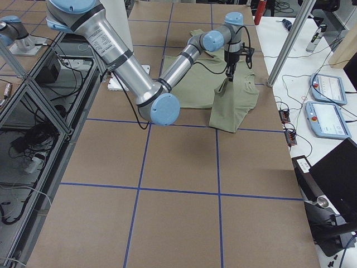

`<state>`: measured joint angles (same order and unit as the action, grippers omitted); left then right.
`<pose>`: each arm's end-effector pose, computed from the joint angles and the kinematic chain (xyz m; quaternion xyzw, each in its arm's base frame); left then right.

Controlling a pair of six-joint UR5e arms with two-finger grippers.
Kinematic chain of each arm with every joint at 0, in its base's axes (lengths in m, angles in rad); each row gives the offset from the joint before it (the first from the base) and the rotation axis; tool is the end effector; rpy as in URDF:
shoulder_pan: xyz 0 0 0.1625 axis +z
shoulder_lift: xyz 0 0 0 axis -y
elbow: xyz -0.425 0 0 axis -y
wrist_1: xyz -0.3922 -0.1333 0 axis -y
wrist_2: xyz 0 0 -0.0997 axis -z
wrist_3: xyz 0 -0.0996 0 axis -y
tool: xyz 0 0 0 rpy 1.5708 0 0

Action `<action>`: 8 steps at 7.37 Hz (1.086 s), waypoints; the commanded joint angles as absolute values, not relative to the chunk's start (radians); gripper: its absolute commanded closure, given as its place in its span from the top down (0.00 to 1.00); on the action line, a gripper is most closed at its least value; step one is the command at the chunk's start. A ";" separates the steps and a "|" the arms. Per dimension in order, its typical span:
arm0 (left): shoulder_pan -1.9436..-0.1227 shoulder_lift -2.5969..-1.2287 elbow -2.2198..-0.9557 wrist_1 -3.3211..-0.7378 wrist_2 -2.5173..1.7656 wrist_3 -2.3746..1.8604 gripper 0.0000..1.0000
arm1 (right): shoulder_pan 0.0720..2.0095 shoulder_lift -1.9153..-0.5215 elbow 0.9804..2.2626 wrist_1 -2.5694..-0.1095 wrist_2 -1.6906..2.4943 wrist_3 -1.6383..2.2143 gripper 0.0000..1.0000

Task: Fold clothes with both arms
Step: 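Carry the grasped sleeve across the shirt toward the collar with the right gripper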

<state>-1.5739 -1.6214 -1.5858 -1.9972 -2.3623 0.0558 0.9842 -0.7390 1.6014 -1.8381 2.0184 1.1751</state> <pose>-0.0641 -0.5336 0.5758 0.2356 0.3671 0.1174 0.8921 -0.3136 -0.6347 0.1694 0.0183 -0.3555 0.2081 0.9110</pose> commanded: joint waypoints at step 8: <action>-1.574 -1.617 -1.575 -1.997 -2.362 0.060 1.00 | 0.602 -0.308 1.088 -1.521 1.509 1.390 0.00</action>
<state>-1.5739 -1.6181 -1.5822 -1.9972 -2.3623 0.0584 0.6671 -0.3087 1.1027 -1.5655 1.5868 1.3883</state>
